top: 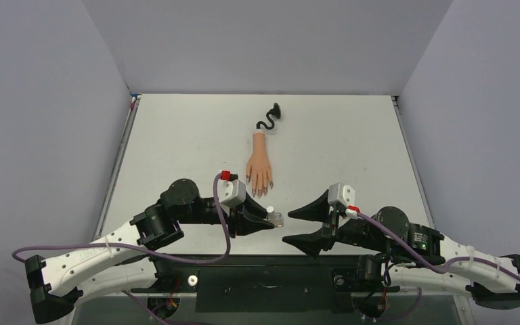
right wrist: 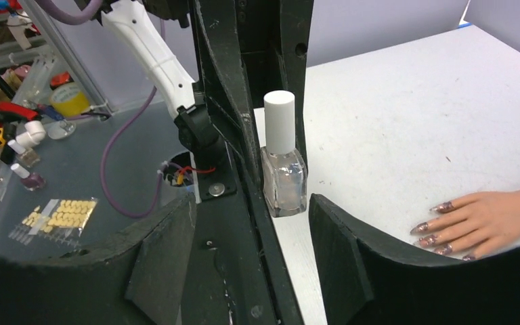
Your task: Paint the nails
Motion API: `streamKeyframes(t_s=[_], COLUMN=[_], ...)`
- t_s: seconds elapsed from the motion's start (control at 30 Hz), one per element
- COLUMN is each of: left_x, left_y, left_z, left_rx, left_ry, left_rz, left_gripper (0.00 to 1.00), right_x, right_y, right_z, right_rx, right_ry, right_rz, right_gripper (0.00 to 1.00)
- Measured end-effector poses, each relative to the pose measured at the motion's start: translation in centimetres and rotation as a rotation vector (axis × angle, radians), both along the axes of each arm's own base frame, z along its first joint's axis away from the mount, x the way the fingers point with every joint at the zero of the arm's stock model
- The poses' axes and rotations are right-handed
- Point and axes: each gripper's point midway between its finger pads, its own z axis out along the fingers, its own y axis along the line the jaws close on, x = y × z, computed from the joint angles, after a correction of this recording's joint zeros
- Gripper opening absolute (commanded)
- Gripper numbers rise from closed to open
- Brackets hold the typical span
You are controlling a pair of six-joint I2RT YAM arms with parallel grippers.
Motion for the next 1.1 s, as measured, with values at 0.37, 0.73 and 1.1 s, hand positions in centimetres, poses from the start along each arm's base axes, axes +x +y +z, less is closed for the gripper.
streamKeyframes(t_s=[0.37,0.73,1.1], left_x=[-0.9,-2.1,-2.4], left_y=[0.1,0.5,0.8], left_z=[1.8,2.2,2.0], left_rx=[-0.080,-0.102,-0.109], left_ry=[0.018,0.008,0.003], left_rz=[-0.038,-0.097,-0.101], left_gripper=[0.00,0.00,0.00], right_x=[0.0,0.2,-0.2], right_y=[0.7,1.7,2.6], right_z=[0.0,0.5,0.5], right_rx=[-0.001,-0.027,-0.044], right_ry=[-0.010,-0.049,-0.051], right_rz=[0.015,0.027,0.062], right_gripper=[0.48,0.30,0.20])
